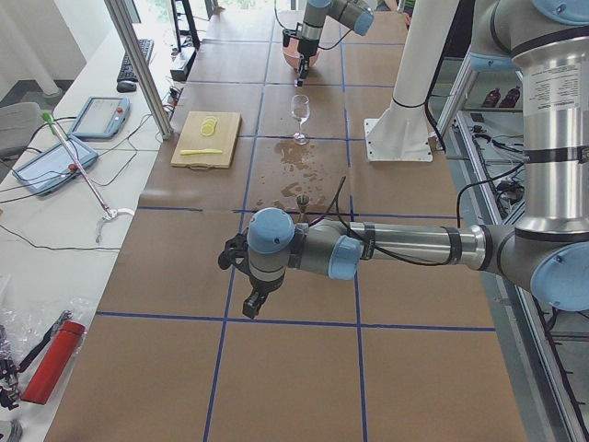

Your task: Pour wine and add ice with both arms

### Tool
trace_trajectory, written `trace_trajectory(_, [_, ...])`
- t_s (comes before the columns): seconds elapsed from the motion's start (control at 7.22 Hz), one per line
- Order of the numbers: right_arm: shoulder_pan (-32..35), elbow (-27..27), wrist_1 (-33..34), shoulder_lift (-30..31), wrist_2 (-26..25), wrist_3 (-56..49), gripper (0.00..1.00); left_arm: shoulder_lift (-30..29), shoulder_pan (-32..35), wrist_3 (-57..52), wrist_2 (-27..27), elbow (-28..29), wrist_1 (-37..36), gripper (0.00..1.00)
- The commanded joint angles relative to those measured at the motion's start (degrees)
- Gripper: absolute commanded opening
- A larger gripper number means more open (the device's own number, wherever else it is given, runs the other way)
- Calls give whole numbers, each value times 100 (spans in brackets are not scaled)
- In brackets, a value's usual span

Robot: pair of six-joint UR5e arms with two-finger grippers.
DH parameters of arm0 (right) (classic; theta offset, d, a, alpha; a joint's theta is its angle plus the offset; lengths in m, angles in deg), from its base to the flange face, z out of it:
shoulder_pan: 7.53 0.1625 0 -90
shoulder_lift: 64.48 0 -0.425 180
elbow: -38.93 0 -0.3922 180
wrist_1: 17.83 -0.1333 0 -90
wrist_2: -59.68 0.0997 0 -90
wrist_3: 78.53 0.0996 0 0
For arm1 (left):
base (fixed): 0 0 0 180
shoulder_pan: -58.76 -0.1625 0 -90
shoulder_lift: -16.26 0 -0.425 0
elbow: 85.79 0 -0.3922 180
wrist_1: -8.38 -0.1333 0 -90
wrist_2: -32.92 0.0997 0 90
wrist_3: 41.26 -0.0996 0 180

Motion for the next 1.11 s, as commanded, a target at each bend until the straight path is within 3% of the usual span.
trace_trajectory(0.0, [-280,-379,102,-577,-250,329,0,4,0,-1,0,9,2,100])
trace_trajectory(0.28, [-315,-459,111,-570,-250,338,0,12,0,-1,0,9,2,100])
trace_trajectory(0.42, [-316,-450,467,-639,-285,329,0,12,0,-1,0,9,2,100])
trace_trajectory(0.55, [-316,-450,697,-709,-286,329,9,12,0,-1,0,9,2,100])
trace_trajectory(0.69, [-316,-450,700,-719,-277,329,22,12,0,-1,0,9,2,100])
trace_trajectory(0.83, [-324,-450,700,-719,-277,338,48,12,0,-1,0,9,2,100])
trace_trajectory(0.97, [-333,-441,700,-719,-294,338,83,12,0,-1,0,9,2,100])
